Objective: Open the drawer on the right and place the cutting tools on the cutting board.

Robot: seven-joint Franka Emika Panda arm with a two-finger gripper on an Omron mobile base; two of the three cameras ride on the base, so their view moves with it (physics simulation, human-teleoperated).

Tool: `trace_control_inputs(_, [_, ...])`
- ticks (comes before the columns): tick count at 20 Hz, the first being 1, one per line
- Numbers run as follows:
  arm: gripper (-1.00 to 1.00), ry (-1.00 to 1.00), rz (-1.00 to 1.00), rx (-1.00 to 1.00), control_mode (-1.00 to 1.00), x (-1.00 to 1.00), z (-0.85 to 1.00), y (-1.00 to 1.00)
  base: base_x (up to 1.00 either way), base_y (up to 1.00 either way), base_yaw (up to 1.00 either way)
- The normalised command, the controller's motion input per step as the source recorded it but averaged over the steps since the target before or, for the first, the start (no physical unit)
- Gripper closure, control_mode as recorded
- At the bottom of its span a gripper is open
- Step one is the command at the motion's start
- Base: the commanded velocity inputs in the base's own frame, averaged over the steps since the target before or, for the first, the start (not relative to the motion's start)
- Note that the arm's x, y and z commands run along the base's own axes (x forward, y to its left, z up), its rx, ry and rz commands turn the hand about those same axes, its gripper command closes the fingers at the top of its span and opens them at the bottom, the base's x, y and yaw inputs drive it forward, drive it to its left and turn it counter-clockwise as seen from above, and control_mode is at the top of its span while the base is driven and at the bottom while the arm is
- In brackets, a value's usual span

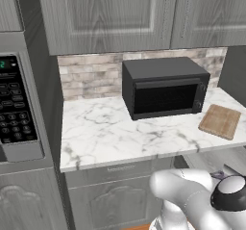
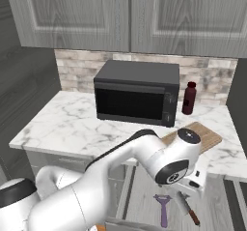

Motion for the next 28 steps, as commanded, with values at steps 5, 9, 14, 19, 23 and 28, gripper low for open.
trace_control_inputs(5, [-1.00, -0.06, 0.26, 0.00, -1.00, 0.30, -0.71, 0.00, 0.00, 0.00, 0.00])
trace_control_inputs(9, [-1.00, -0.02, 0.21, -0.05, -1.00, 0.47, -0.52, 0.00, 0.00, 0.00, 0.00])
trace_control_inputs(14, [-1.00, 0.02, 0.15, -0.10, -1.00, 0.50, -0.51, 0.00, 0.00, 0.00, 0.00])
trace_control_inputs(19, [-1.00, 0.01, 0.12, -0.06, -1.00, 0.14, -0.73, 0.00, 0.00, 0.00, 0.00])
trace_control_inputs(23, [-1.00, 0.00, 0.09, 0.00, -1.00, 0.02, -0.75, 0.00, 0.00, 0.00, 0.00])
trace_control_inputs(28, [-1.00, 0.00, 0.02, 0.09, -1.00, 0.00, -0.53, 0.00, 0.00, 0.00, 0.00])
